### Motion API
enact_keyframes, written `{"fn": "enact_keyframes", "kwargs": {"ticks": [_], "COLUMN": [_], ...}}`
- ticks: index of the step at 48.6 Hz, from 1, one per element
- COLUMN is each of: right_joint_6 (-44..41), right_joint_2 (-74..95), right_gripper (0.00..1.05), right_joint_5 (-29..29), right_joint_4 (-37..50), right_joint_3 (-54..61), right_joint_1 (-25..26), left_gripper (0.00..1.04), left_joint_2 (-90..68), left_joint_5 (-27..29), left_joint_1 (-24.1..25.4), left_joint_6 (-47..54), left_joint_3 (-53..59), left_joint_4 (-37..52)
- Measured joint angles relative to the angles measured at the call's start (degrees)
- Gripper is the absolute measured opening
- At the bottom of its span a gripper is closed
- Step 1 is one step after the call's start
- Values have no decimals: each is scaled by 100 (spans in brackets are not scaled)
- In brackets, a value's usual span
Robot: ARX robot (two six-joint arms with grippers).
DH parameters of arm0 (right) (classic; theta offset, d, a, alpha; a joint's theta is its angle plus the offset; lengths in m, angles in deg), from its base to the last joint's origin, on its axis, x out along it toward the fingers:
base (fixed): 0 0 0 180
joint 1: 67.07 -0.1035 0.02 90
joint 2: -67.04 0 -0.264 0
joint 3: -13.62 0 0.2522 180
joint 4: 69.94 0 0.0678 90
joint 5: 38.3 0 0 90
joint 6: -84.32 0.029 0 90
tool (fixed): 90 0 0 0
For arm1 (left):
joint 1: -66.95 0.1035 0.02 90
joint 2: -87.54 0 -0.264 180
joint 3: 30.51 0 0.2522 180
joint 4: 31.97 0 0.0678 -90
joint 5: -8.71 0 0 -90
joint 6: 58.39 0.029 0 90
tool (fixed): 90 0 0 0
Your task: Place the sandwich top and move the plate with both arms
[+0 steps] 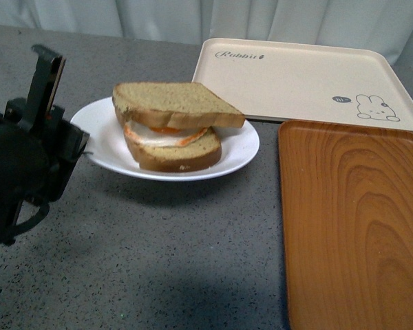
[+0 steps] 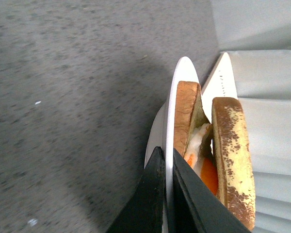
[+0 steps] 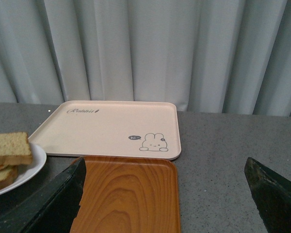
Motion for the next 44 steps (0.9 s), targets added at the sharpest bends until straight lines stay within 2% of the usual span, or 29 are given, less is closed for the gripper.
{"fn": "enact_keyframes", "kwargs": {"ticks": [16, 33, 44], "right_joint_6": [0, 0, 0], "right_joint_2": [0, 0, 0], "right_gripper": [96, 96, 96], "right_joint_5": [0, 0, 0], "right_joint_4": [0, 0, 0], "right_joint_3": [0, 0, 0], "right_joint_1": [0, 0, 0], "left_gripper": [4, 4, 4], "left_joint_2": [-573, -1764, -2291], "left_joint_5": [24, 216, 334], "left_joint_1": [-120, -466, -599], "left_joint_6": [216, 533, 549], "left_joint_3": [-1447, -3279, -4024], "left_joint_4": [-435, -1128, -1440]}}
